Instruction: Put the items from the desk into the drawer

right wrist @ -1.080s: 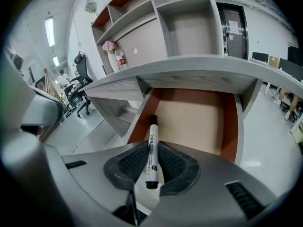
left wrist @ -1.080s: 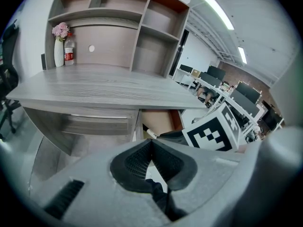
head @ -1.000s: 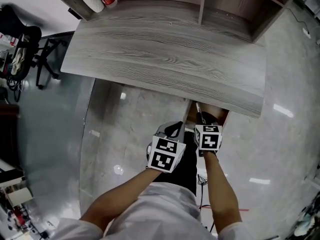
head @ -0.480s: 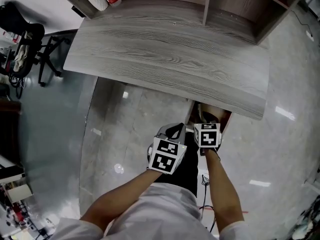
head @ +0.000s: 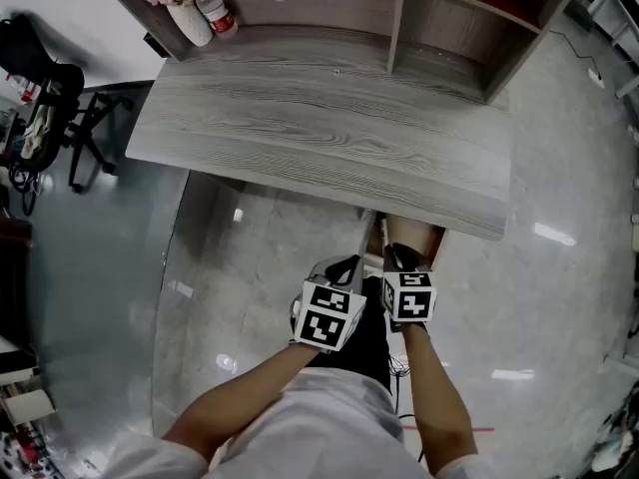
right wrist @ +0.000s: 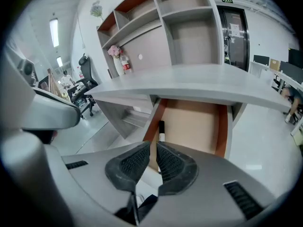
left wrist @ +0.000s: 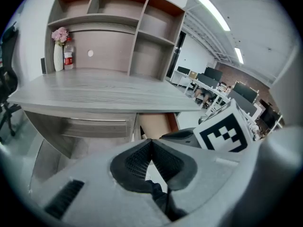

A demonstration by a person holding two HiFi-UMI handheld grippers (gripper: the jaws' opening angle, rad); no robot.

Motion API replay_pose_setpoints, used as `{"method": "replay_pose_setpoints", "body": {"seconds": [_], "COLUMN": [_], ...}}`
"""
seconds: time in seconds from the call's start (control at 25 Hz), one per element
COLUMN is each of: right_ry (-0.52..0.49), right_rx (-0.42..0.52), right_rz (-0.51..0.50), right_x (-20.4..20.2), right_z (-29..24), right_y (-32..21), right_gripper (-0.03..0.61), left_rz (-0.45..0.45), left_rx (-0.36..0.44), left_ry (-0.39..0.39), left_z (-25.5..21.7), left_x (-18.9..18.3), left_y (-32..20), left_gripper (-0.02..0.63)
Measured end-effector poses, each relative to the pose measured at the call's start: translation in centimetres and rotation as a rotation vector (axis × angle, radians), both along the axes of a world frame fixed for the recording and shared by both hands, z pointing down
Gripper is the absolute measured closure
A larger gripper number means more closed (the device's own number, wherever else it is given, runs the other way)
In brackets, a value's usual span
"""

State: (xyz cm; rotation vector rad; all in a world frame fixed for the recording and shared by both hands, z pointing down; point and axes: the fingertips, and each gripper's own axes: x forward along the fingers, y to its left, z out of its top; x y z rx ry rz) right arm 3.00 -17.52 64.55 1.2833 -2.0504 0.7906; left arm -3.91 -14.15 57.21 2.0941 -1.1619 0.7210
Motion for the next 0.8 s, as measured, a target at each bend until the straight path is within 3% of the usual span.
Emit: {"method": "replay_pose_setpoints", "body": {"seconds": [0.4,0.8], "right_ry": [-0.022,-0.113], "right_rx": [0.127,0.214], "right_rz": [0.019,0.045], "right_x": [0.0,-1.0], "right_z": [-8.5,-15.2], "right_y": [3.0,5.9], "right_gripper": [0.555,0.577], "left_rz": [0.017,0.050], "left_rx": [0.076,0.148], "left_ry": [0.066,0.121], "left_z": [-3.6,-7.7], "left_x": [1.3,2.0], "left_y": [0.8,2.4], "left_gripper": [0.611,0.611]}}
